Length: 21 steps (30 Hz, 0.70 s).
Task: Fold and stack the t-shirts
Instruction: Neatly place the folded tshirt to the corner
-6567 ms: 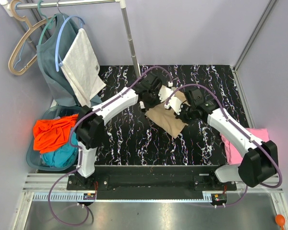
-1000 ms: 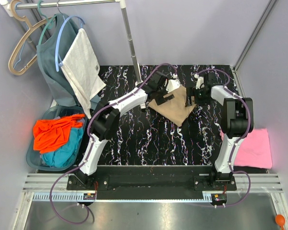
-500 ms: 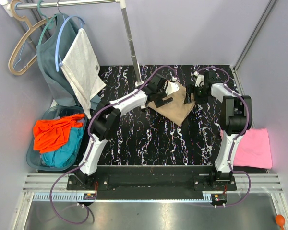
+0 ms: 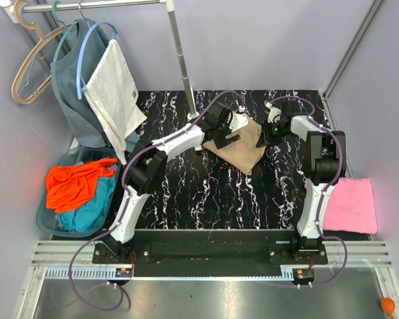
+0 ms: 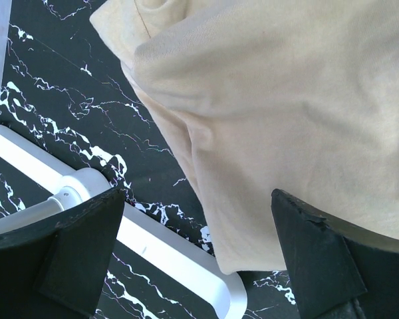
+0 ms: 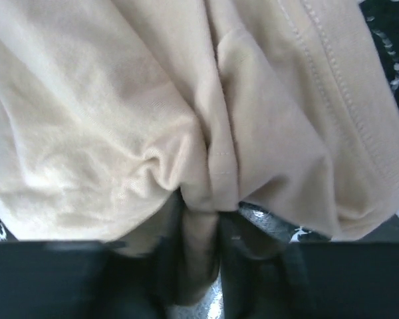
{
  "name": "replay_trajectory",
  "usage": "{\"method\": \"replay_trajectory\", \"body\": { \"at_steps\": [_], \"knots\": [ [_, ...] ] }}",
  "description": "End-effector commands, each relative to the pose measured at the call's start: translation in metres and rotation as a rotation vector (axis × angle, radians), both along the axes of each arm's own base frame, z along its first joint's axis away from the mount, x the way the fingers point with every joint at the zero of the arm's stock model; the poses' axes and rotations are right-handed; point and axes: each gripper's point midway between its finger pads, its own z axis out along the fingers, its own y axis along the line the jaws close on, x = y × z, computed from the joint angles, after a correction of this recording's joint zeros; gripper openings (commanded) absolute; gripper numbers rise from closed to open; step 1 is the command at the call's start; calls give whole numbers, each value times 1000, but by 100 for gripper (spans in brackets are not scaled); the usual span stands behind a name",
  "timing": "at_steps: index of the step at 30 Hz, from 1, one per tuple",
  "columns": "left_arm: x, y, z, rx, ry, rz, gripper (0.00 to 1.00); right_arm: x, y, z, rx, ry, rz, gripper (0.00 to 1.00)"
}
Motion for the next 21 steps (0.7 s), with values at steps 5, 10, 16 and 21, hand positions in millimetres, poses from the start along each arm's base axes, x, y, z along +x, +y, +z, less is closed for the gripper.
{"method": "replay_trajectory", "body": {
  "at_steps": [5,10,16,21],
  "knots": [
    [8,-2,33,-52,-85,-6,99,-20,7,6,30,45,83,0],
    [2,22,55,-52,-112,35,99,-45,-16,26,-111,42,110,0],
    [-15,45,75,-29,-145,59,99,-90,-62,50,-372,70,139,0],
    [-27,56,86,-24,-146,64,99,-115,-97,74,-568,56,138,0]
  ]
}}
